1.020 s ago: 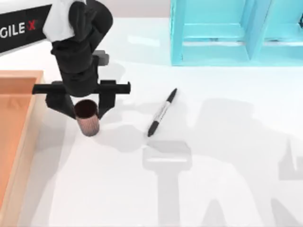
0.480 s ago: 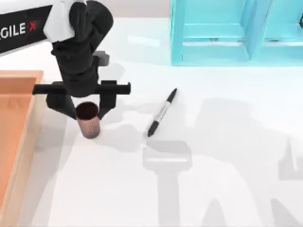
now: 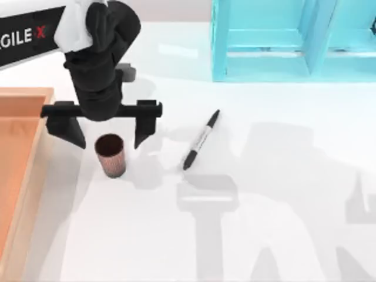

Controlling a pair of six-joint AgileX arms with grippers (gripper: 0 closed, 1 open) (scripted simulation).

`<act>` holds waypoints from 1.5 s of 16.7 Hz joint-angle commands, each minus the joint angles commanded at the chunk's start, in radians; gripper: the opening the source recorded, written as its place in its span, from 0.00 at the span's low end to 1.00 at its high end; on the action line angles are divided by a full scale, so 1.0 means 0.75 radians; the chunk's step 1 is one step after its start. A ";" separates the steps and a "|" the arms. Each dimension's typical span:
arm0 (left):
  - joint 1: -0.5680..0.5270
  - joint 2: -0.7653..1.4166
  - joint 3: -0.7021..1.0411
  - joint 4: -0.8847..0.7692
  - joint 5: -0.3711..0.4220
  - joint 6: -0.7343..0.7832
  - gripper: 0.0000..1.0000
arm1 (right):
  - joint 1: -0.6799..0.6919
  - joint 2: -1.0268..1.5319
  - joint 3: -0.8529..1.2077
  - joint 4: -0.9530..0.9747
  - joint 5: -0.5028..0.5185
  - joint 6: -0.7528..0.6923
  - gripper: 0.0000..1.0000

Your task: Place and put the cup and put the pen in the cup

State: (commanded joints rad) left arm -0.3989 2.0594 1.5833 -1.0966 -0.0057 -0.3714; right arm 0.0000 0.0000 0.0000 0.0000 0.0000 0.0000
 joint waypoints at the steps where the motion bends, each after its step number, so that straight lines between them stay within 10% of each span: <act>1: 0.000 0.000 0.000 0.000 0.000 0.000 1.00 | 0.000 0.000 0.000 0.000 0.000 0.000 1.00; 25: -0.008 0.074 0.693 -0.634 0.000 -0.009 1.00 | 0.000 0.000 0.000 0.000 0.000 0.000 1.00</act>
State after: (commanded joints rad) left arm -0.4049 2.1150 2.1031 -1.5720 -0.0055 -0.3778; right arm 0.0000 0.0000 0.0000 0.0000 0.0000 0.0000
